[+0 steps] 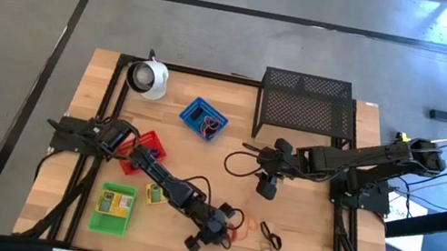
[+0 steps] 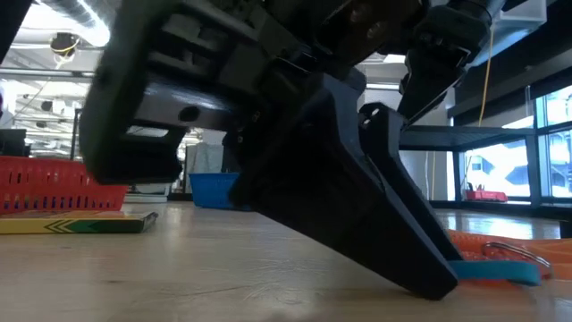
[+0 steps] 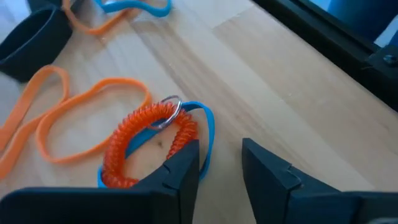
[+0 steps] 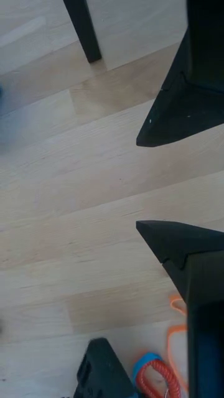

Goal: Pick & Place Office Desk Supplies
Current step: Put the blue rubber band into the blue bin

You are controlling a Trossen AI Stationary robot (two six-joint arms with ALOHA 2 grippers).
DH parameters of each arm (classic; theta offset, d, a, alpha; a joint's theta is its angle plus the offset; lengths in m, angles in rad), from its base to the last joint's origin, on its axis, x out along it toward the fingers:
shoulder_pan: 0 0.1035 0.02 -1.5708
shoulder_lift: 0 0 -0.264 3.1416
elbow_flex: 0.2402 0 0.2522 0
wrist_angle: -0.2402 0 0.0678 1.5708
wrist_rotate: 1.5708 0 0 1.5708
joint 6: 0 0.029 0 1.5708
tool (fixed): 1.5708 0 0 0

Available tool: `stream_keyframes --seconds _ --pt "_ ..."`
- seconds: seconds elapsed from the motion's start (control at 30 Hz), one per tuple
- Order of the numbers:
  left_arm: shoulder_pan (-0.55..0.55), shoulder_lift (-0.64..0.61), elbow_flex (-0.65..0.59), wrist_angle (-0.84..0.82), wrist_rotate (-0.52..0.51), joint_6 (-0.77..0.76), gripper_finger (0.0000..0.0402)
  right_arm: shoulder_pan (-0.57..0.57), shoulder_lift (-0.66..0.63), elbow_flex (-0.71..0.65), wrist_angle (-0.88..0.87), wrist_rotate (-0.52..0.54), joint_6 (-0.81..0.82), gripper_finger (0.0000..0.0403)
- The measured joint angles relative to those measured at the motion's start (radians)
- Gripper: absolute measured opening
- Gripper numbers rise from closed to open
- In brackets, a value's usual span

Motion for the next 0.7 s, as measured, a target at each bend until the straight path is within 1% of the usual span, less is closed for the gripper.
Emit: stream_keyframes --seconds 0.1,0.2,0.47,0.63,0.7 --pt "0.012 0.002 -0.001 -0.003 0.004 -0.030 0.0106 0.000 0.000 0.000 0.000 0.000 0.000 0.0208" --pt "0.018 0.004 0.000 -0.006 0.002 -0.037 0.0089 0.000 0.000 0.000 0.000 0.000 0.000 0.0208" --pt "0.022 0.014 0.001 -0.030 -0.014 -0.030 0.0008 0.000 0.000 0.000 0.000 0.000 0.001 0.0208" --pt "0.023 -0.015 -0.005 -0.029 -0.013 -0.019 0.0003 0.000 0.000 0.000 0.000 0.000 0.002 0.0208" --pt "0.028 -0.041 -0.010 -0.060 -0.018 -0.010 0.0003 0.000 0.000 0.000 0.000 0.000 0.002 0.0208"
